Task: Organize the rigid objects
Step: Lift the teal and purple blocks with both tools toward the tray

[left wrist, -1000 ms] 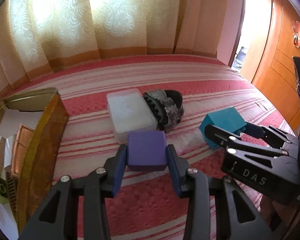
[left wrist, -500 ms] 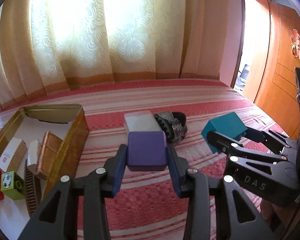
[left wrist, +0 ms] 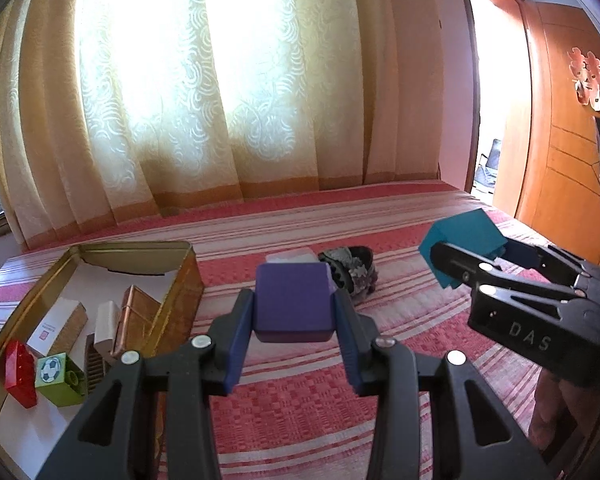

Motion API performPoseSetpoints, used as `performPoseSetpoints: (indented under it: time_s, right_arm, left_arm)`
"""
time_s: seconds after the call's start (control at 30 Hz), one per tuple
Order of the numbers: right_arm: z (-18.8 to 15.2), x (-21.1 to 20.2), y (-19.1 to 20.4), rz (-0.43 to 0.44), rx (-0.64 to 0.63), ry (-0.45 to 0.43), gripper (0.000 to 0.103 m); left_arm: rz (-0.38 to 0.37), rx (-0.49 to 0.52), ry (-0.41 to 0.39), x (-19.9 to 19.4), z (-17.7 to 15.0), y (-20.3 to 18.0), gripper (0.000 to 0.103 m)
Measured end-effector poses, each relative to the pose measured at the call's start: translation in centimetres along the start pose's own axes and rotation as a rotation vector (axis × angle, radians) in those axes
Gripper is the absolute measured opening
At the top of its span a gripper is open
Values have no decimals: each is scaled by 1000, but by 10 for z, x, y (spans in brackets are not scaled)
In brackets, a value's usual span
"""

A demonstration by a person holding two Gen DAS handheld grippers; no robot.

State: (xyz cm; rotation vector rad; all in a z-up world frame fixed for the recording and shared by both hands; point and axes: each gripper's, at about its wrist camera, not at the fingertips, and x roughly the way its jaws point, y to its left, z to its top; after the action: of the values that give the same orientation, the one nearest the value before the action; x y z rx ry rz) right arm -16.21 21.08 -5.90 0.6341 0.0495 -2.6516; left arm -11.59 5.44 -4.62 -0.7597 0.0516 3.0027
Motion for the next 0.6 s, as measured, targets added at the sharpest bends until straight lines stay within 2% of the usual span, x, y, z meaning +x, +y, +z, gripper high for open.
performPoseSetpoints:
  time_s: [0.6]
  right_arm:
    - [-1,-15,2,-2,-1,-80,68]
  left_arm:
    - [6,-34,-14,-8,-3,11,39]
